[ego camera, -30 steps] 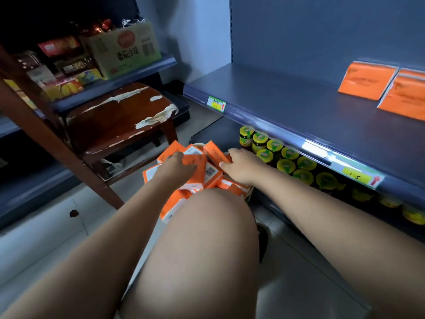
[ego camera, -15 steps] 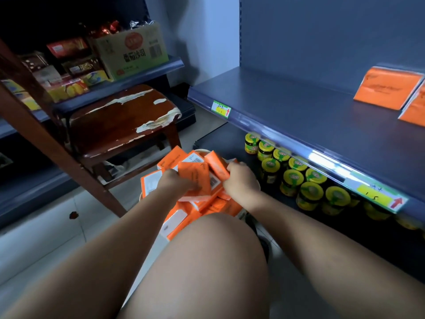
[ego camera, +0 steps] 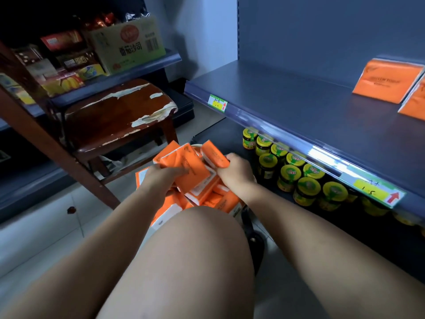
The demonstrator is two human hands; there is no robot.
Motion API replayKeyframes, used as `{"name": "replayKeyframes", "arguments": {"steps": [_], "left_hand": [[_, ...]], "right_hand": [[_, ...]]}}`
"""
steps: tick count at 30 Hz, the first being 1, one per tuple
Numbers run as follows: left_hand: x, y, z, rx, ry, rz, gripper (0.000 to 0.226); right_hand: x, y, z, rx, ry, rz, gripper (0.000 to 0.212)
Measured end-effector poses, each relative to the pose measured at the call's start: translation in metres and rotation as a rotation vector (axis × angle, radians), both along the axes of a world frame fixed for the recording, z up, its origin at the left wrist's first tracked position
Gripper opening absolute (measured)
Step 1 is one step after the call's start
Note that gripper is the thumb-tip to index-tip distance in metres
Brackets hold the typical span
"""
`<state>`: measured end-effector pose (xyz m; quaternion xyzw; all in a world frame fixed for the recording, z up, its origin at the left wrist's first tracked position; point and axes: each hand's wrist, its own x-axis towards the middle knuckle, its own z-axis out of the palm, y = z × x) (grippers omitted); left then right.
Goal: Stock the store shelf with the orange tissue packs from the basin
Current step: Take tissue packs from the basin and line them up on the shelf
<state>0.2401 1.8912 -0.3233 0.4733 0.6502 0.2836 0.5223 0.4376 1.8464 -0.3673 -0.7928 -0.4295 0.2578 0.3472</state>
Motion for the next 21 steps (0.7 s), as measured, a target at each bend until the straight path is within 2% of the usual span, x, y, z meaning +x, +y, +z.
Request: {"name": "replayKeyframes", "arguments": {"steps": [6,10,12,14,17,21], "left_hand": [[-0.007,0.003,0.017,0.112,-0.139,0.096,0.066],[-0.004,0.000,0.034,0.173,-0.247,0.132,0.064],[-0.001,-0.004,0.044,0.191,-0.305,0.141,0.059],[0.003,-0.008,0.053,0.208,-0.346,0.139,0.055],[0.013,-0.015,0.067,0.211,-0.388,0.118,0.053],[0.029,-0.026,0.092,0.219,-0.450,0.068,0.052]], "right_hand": [[0.005,0.009,0.027,0.188,0.318,-0.152,0.018],[0.010,0.004,0.048,0.289,0.748,-0.161,0.009],[0.013,0.002,0.057,0.318,0.901,-0.115,0.019],[0.016,-0.002,0.068,0.323,0.981,-0.074,0.029],[0.022,-0.016,0.091,0.312,1.064,-0.041,0.031],[0.038,-0.041,0.120,0.310,0.957,-0.038,0.031]]}}
